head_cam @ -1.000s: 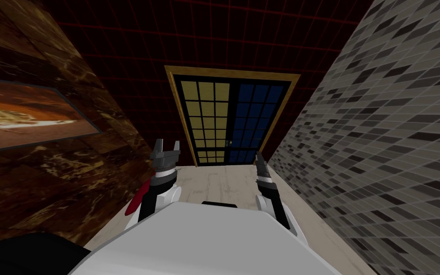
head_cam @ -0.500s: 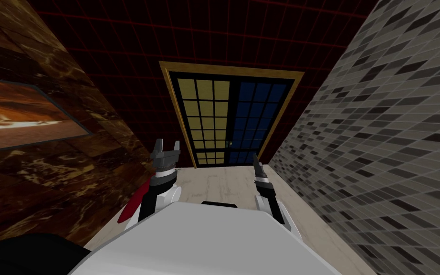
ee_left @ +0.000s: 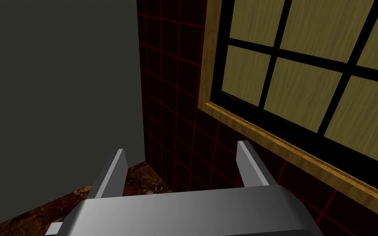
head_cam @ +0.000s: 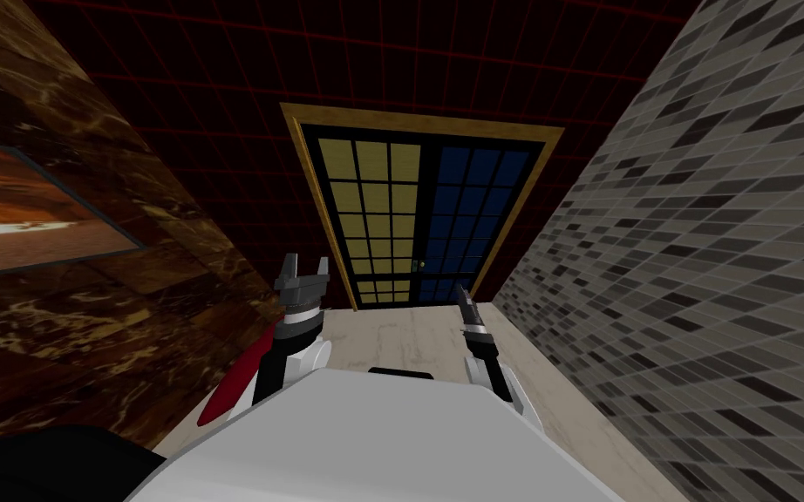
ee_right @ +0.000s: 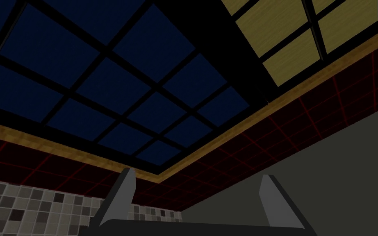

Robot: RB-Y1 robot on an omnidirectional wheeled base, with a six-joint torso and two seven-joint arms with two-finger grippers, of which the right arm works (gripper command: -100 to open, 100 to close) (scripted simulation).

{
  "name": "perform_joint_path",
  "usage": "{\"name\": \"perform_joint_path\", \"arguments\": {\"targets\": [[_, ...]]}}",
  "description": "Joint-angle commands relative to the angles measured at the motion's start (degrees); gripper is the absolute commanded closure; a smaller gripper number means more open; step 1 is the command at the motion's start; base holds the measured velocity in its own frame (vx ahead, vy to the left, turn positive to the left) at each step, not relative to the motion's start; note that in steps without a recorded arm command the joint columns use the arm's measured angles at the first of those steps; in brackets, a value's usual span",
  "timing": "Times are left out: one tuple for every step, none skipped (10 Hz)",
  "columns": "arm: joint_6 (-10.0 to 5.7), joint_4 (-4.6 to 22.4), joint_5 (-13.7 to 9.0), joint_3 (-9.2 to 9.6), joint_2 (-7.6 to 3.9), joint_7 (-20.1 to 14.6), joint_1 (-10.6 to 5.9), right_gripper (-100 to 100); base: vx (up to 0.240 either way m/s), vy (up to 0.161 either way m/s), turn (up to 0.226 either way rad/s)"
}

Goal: Pull the door open

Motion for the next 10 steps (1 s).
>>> {"name": "perform_joint_path", "arguments": {"targets": [[-0.62, 2.40, 1.01, -0.10, 0.11, 2.39, -0.73, -100, 0.098, 0.007, -0.017], [-1.04, 4.06, 1.56, -0.30, 0.05, 3.66, -1.31, -100, 0.092, 0.008, -0.015], [-1.47, 5.72, 2.10, -0.50, -0.01, 4.93, -1.88, -100, 0.099, 0.001, -0.016], [-1.90, 7.42, 2.66, -0.70, -0.03, 6.23, -2.47, -100, 0.086, 0.000, -0.016], [-2.33, 9.12, 3.22, -0.90, -0.04, 7.54, -3.07, -100, 0.094, 0.011, -0.017], [-2.77, 10.83, 3.78, -1.11, -0.05, 8.85, -3.67, -100, 0.108, 0.020, -0.015], [-3.20, 12.54, 4.34, -1.31, -0.05, 10.16, -4.27, -100, 0.102, 0.029, -0.017], [-3.64, 14.25, 4.90, -1.51, -0.06, 11.46, -4.87, -100, 0.095, 0.029, -0.014], [-4.07, 15.85, 5.46, -1.71, -0.01, 12.77, -5.47, -100, 0.097, 0.004, -0.018], [-4.51, 17.29, 6.02, -1.92, 0.04, 14.08, -6.07, -100, 0.107, -0.001, -0.018]]}}
